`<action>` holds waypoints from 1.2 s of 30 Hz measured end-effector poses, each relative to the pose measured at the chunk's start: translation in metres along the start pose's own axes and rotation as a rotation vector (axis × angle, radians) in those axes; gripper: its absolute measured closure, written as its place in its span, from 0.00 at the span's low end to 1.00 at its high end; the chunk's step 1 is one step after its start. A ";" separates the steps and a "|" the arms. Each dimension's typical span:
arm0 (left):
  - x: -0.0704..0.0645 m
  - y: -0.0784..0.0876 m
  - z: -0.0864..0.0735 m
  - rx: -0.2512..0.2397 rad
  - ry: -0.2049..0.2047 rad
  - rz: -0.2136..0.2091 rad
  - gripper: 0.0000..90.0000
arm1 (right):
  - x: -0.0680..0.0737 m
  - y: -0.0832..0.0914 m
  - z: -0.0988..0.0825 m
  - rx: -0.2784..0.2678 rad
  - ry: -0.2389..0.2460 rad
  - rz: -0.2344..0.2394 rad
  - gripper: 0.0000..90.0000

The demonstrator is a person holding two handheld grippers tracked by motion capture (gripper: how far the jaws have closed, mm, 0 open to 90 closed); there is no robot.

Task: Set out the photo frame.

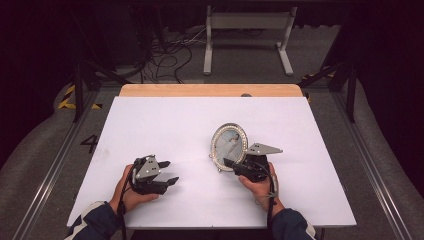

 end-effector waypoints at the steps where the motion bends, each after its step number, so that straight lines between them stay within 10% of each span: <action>1: 0.001 0.000 0.002 -0.006 0.000 0.001 0.42 | 0.000 0.000 0.000 0.001 -0.003 0.005 0.85; 13: 0.002 -0.008 0.018 -0.036 0.017 -0.012 0.36 | -0.001 0.001 0.001 -0.011 -0.022 -0.015 0.75; 20: 0.000 -0.021 0.037 -0.069 0.007 -0.045 0.34 | 0.001 -0.008 0.000 -0.020 -0.008 -0.037 0.86; 36: -0.001 -0.064 0.082 -0.106 0.008 -0.125 0.29 | 0.002 -0.005 -0.002 0.002 -0.019 0.094 0.90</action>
Point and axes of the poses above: each handheld gripper's, and its own axes: y roughly backward along the jaws, z roughly out of its top, x roughly to its left, the point moved 9 cm from there along -y, roughly forward along the jaws, and after that the axes turned 8 degrees about z, right-handed, at the moved point
